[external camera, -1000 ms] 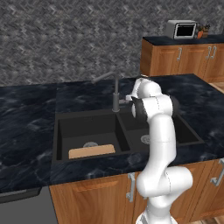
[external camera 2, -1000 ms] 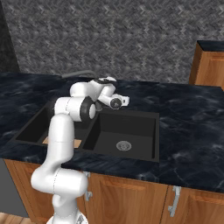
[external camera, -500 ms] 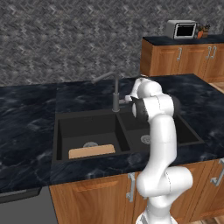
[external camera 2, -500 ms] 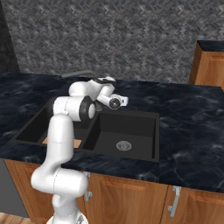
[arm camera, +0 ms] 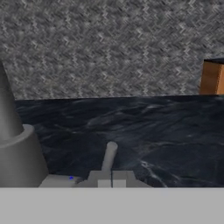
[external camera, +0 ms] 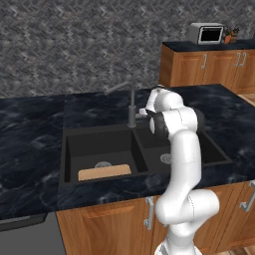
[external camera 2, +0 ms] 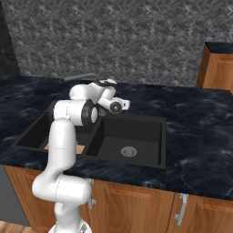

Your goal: Turn on the sink faucet with hot water and rinse the cutting board for ten seconds, then turn off the faucet. Push the cutting board to reach the water if necessary.

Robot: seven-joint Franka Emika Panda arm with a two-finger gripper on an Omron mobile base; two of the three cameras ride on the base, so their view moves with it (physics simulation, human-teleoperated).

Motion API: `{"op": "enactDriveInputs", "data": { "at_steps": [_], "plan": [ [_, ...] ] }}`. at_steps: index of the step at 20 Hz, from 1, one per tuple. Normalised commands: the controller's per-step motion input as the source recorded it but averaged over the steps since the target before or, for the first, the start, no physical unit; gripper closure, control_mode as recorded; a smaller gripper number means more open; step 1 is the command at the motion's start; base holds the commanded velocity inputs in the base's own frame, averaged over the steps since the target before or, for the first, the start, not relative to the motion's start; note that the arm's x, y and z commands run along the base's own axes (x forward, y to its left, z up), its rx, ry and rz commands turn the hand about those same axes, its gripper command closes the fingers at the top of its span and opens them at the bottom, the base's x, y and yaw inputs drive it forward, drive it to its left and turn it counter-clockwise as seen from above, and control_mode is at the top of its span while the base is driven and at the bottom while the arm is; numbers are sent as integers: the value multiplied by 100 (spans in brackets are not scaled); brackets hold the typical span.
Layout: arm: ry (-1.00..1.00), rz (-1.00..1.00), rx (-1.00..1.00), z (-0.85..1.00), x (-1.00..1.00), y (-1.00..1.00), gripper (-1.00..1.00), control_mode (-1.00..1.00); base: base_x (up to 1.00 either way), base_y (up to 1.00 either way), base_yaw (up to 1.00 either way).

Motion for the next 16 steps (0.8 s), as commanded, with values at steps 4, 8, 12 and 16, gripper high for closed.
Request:
{"op": "enactDriveInputs", "data": {
  "at_steps": [4, 8, 12, 16],
  "plan": [
    [0, 0, 0, 0, 1, 14, 100, -100, 0, 0, 0],
    [0, 0, 0, 0, -9, 18, 100, -100, 0, 0, 0],
    [0, 0, 0, 4, -4, 18, 100, -100, 0, 0, 0],
    [0, 0, 0, 18, 1, 16, 100, -100, 0, 0, 0]
  ]
}}
